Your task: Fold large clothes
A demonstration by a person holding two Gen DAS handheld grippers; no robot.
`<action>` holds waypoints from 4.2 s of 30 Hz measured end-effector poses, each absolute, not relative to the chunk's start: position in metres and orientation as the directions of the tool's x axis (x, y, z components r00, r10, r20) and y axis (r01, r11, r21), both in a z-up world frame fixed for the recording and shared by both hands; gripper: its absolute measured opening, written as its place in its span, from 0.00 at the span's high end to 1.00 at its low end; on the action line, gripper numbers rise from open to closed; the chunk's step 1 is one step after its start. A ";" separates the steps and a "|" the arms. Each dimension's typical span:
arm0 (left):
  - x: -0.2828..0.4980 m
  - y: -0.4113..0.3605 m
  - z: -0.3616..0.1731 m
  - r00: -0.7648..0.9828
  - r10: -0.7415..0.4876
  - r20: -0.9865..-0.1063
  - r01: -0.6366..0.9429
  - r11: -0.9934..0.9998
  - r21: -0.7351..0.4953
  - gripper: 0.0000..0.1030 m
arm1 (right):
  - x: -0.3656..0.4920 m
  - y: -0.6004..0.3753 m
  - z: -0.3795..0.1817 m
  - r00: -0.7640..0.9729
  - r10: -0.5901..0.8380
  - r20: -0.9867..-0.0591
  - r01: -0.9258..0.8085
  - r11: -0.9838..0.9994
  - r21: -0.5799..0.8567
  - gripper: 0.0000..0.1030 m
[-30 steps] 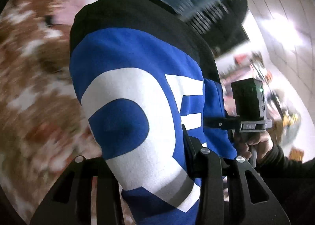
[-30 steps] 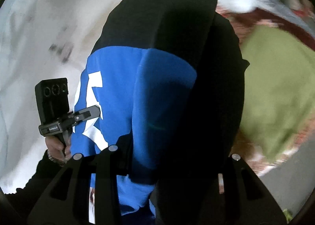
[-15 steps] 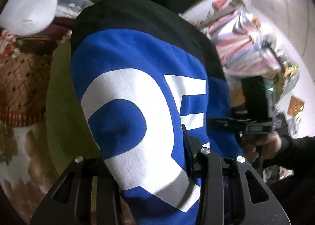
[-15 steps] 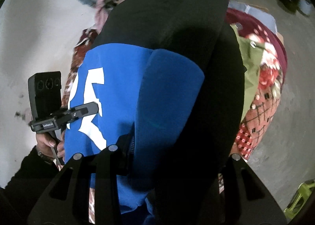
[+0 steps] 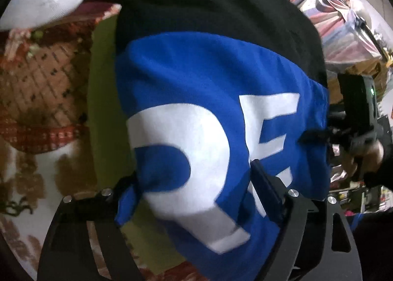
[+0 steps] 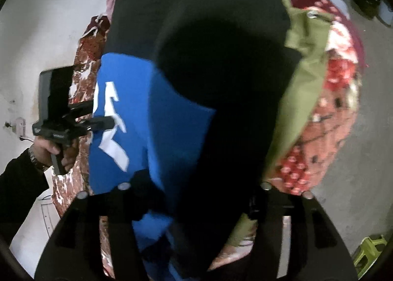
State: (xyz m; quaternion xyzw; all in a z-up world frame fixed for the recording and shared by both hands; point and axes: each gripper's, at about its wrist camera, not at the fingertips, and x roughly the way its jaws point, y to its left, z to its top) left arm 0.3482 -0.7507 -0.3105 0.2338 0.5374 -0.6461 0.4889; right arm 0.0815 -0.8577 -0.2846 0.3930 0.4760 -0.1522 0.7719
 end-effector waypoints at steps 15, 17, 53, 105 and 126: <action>0.318 -0.714 -0.193 -0.118 -0.512 -0.851 0.978 0.088 -0.189 0.05 | 0.086 -0.866 -0.179 0.489 -0.156 -0.858 0.656 0.714 0.244 0.22; 0.318 -0.728 -0.186 -0.067 -0.543 -0.837 0.975 0.143 -0.170 0.05 | 0.111 -0.870 -0.167 0.499 -0.223 -0.837 0.663 0.721 0.204 0.13; 0.207 -0.649 -0.116 0.259 -0.562 -0.785 0.882 0.469 -0.044 0.05 | 0.035 -0.804 -0.107 0.448 -0.390 -0.804 0.674 0.739 0.017 0.05; 0.085 -0.506 -0.023 0.416 -0.678 -0.606 0.846 0.532 -0.015 0.05 | -0.065 -0.645 -0.023 0.610 -0.387 -0.691 0.591 0.803 0.073 0.05; 0.080 -0.515 -0.016 0.373 -0.707 -0.601 0.881 0.473 -0.010 0.05 | -0.067 -0.663 -0.025 0.616 -0.359 -0.701 0.592 0.798 0.112 0.05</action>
